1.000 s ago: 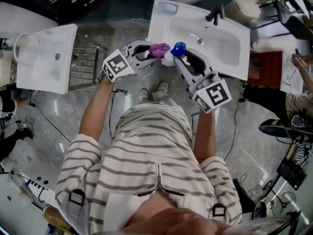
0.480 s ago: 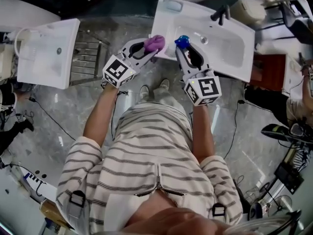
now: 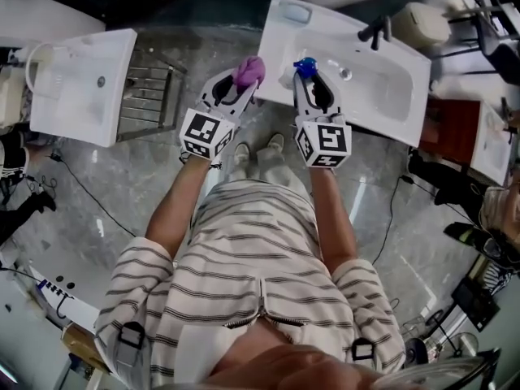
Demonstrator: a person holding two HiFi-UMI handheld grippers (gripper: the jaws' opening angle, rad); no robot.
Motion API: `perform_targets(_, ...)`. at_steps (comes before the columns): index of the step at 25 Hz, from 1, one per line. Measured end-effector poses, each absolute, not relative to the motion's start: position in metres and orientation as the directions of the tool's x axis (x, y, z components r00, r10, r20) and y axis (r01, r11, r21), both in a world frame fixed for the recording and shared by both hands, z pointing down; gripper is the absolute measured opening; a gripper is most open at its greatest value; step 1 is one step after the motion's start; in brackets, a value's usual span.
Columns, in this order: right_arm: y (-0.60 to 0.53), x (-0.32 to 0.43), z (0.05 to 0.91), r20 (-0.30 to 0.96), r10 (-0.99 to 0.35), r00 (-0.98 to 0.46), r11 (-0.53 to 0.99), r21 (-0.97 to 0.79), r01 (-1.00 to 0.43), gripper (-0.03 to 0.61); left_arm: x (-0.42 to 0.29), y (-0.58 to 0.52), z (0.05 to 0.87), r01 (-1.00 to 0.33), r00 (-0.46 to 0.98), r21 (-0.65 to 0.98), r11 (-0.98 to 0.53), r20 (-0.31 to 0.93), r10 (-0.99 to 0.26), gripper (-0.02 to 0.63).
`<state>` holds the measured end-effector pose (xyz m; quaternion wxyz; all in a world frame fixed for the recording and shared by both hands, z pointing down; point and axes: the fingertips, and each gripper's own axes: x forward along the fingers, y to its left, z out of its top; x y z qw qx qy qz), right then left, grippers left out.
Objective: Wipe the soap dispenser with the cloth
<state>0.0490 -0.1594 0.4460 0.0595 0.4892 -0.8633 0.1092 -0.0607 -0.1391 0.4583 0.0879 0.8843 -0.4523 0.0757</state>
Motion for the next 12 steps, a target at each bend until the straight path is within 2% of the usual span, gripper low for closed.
perform_targets(12, -0.209, 0.028, 0.502, 0.245, -0.829, -0.504, 0.485, -0.136, -0.864, 0.132, -0.077, -0.149, 0.491, -0.885, 0.458, 0.052, -0.462, 0.271, -0.847, 0.130)
